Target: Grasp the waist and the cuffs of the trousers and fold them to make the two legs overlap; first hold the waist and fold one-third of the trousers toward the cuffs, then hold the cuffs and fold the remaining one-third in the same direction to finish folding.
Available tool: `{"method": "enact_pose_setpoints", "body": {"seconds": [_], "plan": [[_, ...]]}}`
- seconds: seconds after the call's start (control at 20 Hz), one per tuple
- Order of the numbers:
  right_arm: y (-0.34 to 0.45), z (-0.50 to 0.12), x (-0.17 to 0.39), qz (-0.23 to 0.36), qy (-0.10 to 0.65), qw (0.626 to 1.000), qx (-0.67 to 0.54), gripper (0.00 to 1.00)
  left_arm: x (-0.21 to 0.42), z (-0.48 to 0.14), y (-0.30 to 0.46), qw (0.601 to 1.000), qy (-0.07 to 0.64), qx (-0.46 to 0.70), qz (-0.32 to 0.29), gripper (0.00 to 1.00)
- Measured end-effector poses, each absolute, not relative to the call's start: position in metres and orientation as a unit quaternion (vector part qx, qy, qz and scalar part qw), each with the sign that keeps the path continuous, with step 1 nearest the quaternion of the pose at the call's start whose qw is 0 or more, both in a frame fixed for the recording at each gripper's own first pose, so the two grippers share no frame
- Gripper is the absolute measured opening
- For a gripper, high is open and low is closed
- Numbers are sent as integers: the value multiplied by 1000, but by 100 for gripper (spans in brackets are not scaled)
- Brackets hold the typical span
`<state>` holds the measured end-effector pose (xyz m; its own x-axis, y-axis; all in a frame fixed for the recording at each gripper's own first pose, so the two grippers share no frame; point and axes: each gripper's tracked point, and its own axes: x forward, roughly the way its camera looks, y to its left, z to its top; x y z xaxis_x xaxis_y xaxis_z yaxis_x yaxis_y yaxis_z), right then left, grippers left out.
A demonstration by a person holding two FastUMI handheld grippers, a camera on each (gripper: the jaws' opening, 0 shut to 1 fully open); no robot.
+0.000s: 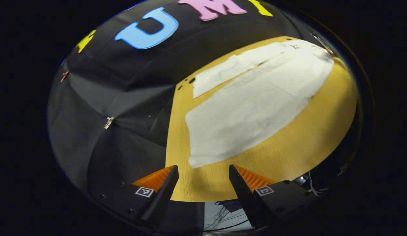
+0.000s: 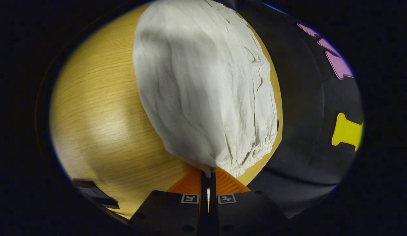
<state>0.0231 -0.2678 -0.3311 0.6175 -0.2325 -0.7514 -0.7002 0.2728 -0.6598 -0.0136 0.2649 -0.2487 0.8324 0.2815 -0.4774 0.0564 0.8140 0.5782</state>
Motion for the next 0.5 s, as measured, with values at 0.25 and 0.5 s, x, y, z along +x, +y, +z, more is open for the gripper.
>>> {"method": "enact_pose_setpoints", "body": {"seconds": [0.25, 0.5], "plan": [[-268, -331, 23, 166, 404, 684, -584, 6, 2, -276, 295, 868, 312, 385, 27, 96], [-267, -331, 23, 166, 400, 681, -590, 6, 39, -278, 319, 825, 314, 470, -2, 96]]}}
